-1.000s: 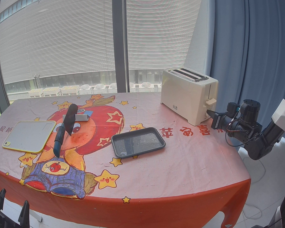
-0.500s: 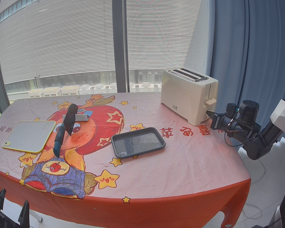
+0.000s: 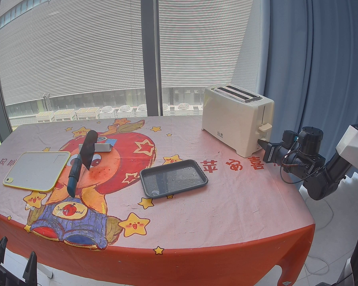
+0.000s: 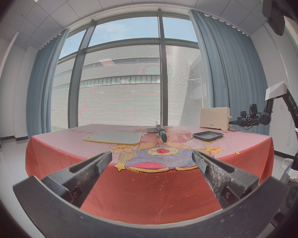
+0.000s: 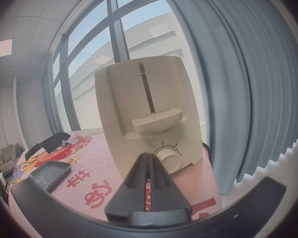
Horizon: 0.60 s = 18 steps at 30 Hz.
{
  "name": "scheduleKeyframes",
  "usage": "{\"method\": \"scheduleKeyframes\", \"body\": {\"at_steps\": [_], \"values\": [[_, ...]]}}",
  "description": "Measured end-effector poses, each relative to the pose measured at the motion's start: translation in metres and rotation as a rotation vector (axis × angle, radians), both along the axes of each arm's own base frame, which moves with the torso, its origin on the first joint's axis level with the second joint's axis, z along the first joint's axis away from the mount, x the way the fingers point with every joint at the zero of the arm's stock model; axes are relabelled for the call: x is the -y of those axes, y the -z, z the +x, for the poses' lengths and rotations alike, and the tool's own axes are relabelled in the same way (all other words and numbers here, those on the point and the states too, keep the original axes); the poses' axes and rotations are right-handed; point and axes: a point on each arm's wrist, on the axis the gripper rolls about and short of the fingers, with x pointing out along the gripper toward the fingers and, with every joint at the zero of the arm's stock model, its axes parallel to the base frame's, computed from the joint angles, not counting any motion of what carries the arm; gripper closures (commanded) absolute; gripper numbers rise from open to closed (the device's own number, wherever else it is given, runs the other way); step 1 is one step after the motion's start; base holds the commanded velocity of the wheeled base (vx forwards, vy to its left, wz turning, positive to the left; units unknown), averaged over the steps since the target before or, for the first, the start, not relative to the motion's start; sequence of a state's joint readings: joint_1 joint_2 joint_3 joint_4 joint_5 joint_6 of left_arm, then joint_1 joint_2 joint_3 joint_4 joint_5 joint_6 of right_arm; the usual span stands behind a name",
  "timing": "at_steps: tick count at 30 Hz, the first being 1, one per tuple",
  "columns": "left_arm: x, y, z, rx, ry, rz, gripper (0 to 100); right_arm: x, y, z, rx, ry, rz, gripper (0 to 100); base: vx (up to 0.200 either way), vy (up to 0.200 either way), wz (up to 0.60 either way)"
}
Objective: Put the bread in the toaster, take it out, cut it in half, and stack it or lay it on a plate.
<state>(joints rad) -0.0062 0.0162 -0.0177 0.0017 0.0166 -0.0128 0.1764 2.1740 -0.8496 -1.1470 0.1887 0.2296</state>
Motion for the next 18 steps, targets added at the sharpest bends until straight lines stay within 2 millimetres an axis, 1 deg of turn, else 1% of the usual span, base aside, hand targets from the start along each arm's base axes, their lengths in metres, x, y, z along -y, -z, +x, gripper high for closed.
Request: {"method": "scheduleKeyframes", "body": {"at_steps": [18], "values": [[0.0000,0.0000,0.0000,0.000,0.000,0.001,0,0.0010,0.0093,0.0009,-0.027,0.007,-0.006,100,0.000,0.000,0.00]]}}
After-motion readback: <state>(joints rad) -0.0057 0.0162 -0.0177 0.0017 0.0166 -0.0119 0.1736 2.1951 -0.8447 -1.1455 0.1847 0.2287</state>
